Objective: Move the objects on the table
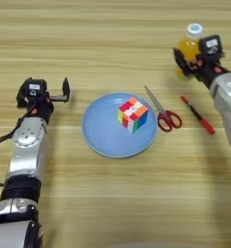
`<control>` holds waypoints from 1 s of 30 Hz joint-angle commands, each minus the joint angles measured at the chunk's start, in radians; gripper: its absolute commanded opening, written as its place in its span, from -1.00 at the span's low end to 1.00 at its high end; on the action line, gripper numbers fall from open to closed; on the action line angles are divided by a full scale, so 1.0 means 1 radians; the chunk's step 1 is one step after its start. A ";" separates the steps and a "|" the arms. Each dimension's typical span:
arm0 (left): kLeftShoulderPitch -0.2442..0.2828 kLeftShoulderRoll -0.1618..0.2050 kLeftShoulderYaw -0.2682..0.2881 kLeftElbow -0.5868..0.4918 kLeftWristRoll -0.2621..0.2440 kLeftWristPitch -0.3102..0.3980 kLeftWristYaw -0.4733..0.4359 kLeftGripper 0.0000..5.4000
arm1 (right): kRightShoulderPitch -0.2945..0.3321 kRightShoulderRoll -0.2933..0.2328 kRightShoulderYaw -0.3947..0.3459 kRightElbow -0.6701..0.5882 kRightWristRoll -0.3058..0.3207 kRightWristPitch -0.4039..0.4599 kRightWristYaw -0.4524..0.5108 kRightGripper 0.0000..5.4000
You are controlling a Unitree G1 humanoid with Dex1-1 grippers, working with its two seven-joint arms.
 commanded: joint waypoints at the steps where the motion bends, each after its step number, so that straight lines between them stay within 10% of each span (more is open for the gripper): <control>1: -0.003 0.001 -0.004 0.002 0.006 0.013 0.004 1.00 | 0.037 -0.023 -0.028 -0.039 0.011 -0.004 -0.017 0.31; 27: -0.005 0.001 -0.002 0.005 0.004 0.011 0.004 1.00 | 0.035 -0.047 -0.071 0.237 0.035 -0.107 -0.020 0.31; 30: -0.004 0.002 -0.002 0.005 0.004 0.011 0.004 1.00 | 0.040 -0.044 -0.063 0.222 0.036 -0.111 -0.012 0.54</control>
